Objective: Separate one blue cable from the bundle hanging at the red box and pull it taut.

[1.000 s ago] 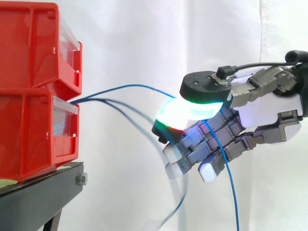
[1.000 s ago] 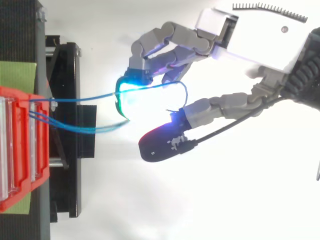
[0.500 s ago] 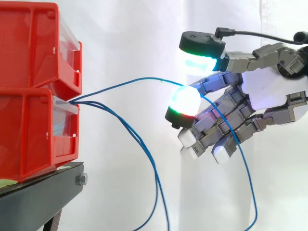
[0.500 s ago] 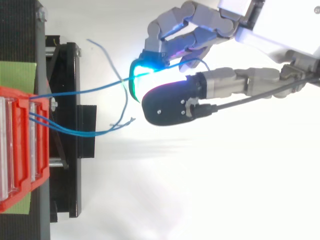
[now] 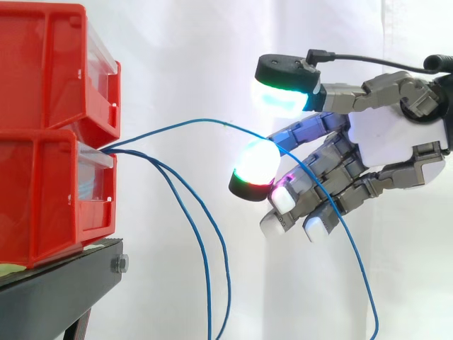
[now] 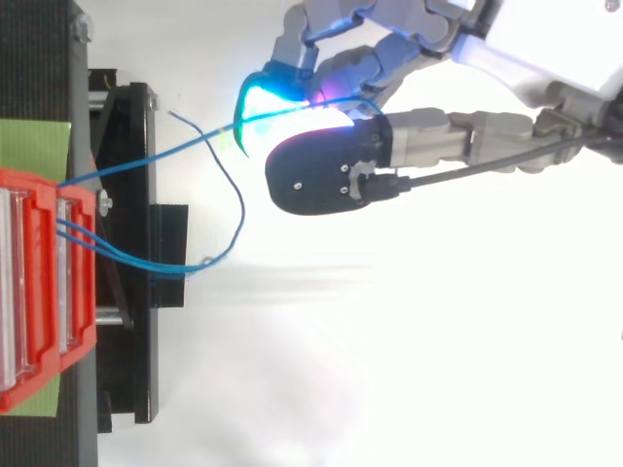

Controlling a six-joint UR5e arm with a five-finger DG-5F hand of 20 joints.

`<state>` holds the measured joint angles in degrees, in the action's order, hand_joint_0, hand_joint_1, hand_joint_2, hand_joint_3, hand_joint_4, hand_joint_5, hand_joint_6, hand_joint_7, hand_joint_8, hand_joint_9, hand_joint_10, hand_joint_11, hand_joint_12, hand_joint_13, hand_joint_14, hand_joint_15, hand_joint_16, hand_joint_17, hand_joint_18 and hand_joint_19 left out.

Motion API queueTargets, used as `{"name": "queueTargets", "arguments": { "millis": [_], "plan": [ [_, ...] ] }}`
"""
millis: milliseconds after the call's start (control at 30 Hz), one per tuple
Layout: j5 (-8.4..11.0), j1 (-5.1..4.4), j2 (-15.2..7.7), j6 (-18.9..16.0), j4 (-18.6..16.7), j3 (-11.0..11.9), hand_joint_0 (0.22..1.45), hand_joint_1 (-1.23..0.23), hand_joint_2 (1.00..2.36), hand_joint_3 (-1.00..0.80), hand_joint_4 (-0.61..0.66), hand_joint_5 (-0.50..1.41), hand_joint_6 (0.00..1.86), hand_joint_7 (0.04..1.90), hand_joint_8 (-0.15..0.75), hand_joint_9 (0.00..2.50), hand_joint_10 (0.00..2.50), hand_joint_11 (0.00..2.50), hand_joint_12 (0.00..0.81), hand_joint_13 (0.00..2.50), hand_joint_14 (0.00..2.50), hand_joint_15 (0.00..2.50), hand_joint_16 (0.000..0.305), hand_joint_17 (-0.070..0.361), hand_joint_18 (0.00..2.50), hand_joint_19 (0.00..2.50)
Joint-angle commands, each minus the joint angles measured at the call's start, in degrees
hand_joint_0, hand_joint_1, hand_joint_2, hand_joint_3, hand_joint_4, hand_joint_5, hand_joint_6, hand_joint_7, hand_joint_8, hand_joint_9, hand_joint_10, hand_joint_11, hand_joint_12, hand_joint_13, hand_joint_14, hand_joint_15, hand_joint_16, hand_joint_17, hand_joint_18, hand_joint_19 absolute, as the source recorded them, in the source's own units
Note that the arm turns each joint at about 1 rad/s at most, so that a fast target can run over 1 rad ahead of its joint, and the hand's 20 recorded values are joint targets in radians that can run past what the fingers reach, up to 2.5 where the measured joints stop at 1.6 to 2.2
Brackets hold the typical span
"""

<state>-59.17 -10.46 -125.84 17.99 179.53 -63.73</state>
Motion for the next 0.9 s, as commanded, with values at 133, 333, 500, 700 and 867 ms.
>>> {"name": "queueTargets", "arguments": {
  "millis": [133, 333, 500, 700, 867],
  "plan": [
    [0.1, -0.18, -0.28, 0.11, -0.76, 0.0, 0.52, -0.49, 1.0, -0.5, 0.15, -0.18, 0.72, 1.01, 0.299, 0.97, 0.02, 0.85, 0.331, 0.77, 0.02, 0.53, 0.048, 0.107, 0.72, 0.62],
    [0.01, -0.35, -0.28, 0.11, -0.93, -0.7, 0.53, -0.5, 1.0, -0.5, 0.14, -0.18, 0.71, 1.02, 0.296, 0.99, 0.02, 0.94, 0.331, 0.8, 0.02, 0.65, 0.047, 0.105, 0.7, 0.63],
    [0.01, -0.35, -0.28, -0.24, -2.34, -2.19, 0.54, -0.52, 1.0, -0.5, 0.14, -0.18, 0.7, 1.03, 0.29, 0.99, 0.02, 1.11, 0.352, 0.87, 0.03, 0.91, 0.047, 0.106, 0.71, 0.67],
    [0.01, -0.35, -0.28, -0.68, -3.83, -2.98, 0.54, -0.53, 1.0, -0.5, 0.15, -0.19, 0.7, 1.03, 0.286, 0.99, 0.02, 1.29, 0.364, 0.97, 0.02, 1.23, 0.049, 0.111, 0.75, 0.8],
    [0.01, -0.35, -0.28, -0.85, -3.83, -3.16, 0.54, -0.54, 1.0, -0.5, 0.15, -0.19, 0.7, 1.01, 0.284, 0.96, 0.01, 1.42, 0.352, 1.03, 0.01, 1.51, 0.05, 0.113, 0.83, 0.97]
  ]
}}
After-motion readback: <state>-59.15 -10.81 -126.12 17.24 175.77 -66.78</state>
